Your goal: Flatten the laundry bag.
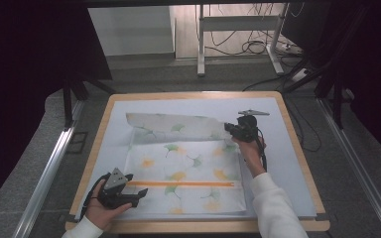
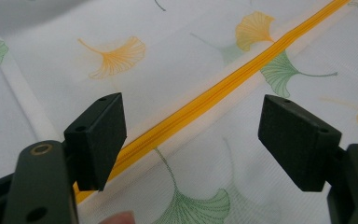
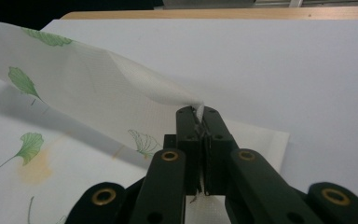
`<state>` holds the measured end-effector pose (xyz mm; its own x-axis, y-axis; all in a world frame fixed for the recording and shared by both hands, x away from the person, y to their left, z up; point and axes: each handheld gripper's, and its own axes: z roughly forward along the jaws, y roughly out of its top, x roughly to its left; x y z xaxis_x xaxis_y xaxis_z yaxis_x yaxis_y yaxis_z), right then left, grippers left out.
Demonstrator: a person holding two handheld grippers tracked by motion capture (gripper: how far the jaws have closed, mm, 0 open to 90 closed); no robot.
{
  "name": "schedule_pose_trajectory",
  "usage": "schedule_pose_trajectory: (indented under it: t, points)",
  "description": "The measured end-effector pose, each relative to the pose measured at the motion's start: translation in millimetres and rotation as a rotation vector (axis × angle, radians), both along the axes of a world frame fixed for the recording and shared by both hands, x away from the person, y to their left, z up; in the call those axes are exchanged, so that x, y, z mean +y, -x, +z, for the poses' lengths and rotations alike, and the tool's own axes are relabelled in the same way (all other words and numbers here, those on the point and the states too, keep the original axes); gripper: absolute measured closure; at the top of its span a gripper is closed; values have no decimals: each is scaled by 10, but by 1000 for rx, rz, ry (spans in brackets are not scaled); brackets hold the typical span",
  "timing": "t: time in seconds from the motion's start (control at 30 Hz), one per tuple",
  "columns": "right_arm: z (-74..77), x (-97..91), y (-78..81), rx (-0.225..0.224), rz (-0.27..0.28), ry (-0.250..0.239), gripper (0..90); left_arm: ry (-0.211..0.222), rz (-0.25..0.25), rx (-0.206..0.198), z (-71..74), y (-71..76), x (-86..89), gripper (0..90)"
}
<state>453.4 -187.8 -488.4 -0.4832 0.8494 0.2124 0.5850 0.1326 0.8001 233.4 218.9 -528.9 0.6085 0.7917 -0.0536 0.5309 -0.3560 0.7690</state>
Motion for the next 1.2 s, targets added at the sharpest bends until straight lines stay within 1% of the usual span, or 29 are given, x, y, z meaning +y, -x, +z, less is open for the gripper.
schedule_pose_trajectory:
  t: [0.07,0.2,0.27,0.37,0.4,0.43,0.47,0.53,0.57,0.6,0.63,0.67,0.7,0.73,0.8,0.83,0.87,0.93,0.97,1.0,1.03,1.07,1.1,1.2]
  points:
    - [-4,-12,-28,5,-3,-3,864,-2,-1,1,-2,-2,-2,232]
    - [-19,-25,-87,-5,-17,-8,849,-2,2,0,-1,-5,3,232]
    - [-31,-35,-126,-11,-21,1,846,-2,5,0,2,-8,2,232]
    - [-46,-48,-169,-12,-27,0,840,2,8,-3,15,-9,2,232]
    - [-56,-54,-187,-20,-29,-7,834,7,10,-5,21,-10,4,232]
    - [-82,-68,-220,-25,-31,-12,804,7,12,-5,19,-14,4,232]
    - [-82,-68,-220,-25,-31,-12,804,7,12,-5,19,-14,4,232]
    - [-100,-77,-239,-40,-43,-4,714,3,9,-1,13,-20,2,232]
    - [-94,-86,-240,-66,-61,13,581,2,9,0,13,-20,1,232]
    - [-94,-86,-240,-66,-61,13,581,3,9,-2,14,-19,2,232]
    - [-50,-101,-219,-102,-85,38,496,5,11,-6,20,-15,5,232]
    - [-50,-101,-219,-102,-85,38,496,5,11,-6,20,-15,5,232]
    - [-13,-112,-213,-104,-83,45,467,7,11,-7,21,-14,8,232]
    - [82,-129,-180,-119,-88,46,438,5,11,-7,23,-12,11,232]
    - [174,-140,-120,-143,-68,35,444,4,12,-7,22,-12,11,232]
    - [174,-140,-120,-143,-68,35,444,5,12,-7,20,-13,10,232]
    - [213,-137,-89,-146,-54,33,451,5,12,-6,20,-13,8,232]
    - [273,-122,-24,-148,-18,29,487,2,10,-6,18,-13,5,232]
    - [319,-97,36,-146,25,35,547,1,10,-6,18,-12,5,232]
    - [319,-97,36,-146,25,35,547,1,12,-7,19,-10,5,232]
    - [352,-72,89,-137,66,30,667,3,13,-8,21,-9,6,232]
    - [352,-72,89,-137,66,30,667,3,15,-9,24,-8,8,232]
    - [362,-56,106,-123,95,28,730,4,15,-10,25,-6,9,232]
    - [349,34,139,-81,170,41,862,6,14,-11,30,-4,13,232]
